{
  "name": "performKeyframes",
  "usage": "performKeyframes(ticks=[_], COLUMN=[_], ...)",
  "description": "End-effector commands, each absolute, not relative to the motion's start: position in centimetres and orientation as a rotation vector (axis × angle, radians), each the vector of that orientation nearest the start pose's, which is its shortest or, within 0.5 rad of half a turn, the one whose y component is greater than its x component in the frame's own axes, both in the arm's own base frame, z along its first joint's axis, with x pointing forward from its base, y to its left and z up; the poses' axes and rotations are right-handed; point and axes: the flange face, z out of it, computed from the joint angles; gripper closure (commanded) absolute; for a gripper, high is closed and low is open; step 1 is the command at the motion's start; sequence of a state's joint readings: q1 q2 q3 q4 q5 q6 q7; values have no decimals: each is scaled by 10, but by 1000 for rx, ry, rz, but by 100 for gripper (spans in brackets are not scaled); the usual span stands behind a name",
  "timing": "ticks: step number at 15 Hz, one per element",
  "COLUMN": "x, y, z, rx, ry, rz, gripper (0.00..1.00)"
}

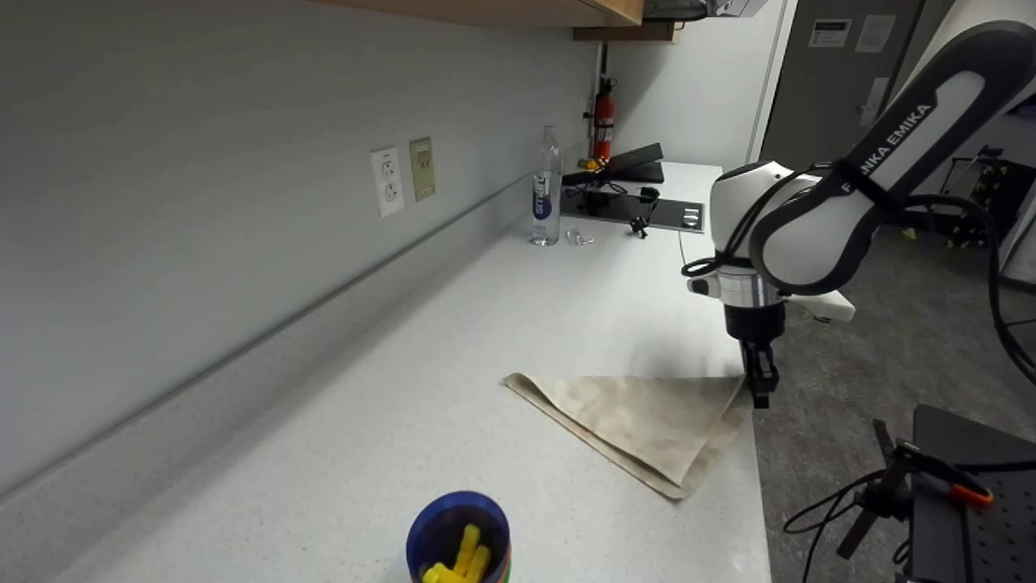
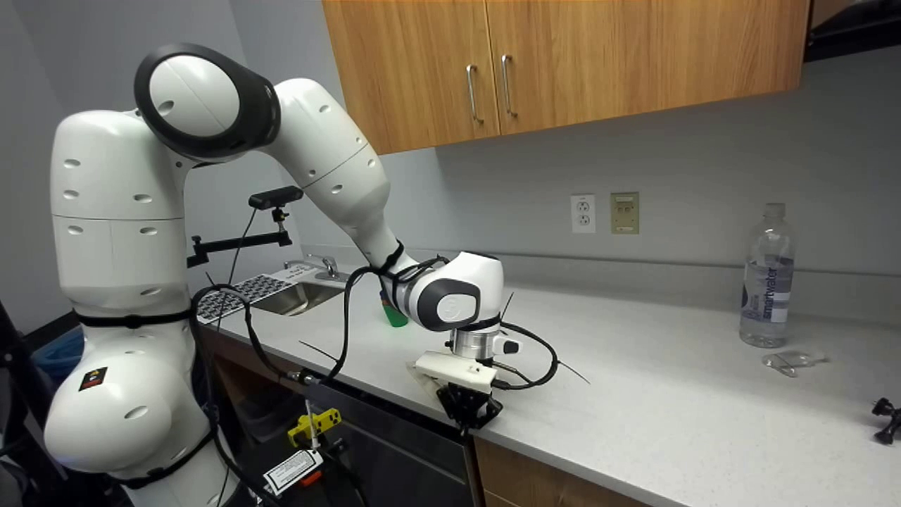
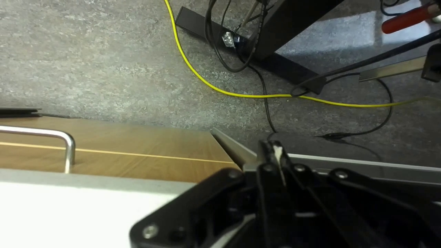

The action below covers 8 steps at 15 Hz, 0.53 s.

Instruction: Fold the white towel

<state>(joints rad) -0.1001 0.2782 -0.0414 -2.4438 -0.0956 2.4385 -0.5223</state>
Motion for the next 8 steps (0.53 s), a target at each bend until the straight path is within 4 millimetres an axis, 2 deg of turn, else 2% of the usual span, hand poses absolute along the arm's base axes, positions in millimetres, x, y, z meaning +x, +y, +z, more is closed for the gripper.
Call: performKeyframes(ticks=[1, 5, 8], x=[438, 416, 406], y=[-71, -75, -69], z=[172, 172, 182], rx=[-3039, -3060, -3069], ry=[-683, -602, -564], rz=[473, 605, 700], gripper=[100, 100, 100])
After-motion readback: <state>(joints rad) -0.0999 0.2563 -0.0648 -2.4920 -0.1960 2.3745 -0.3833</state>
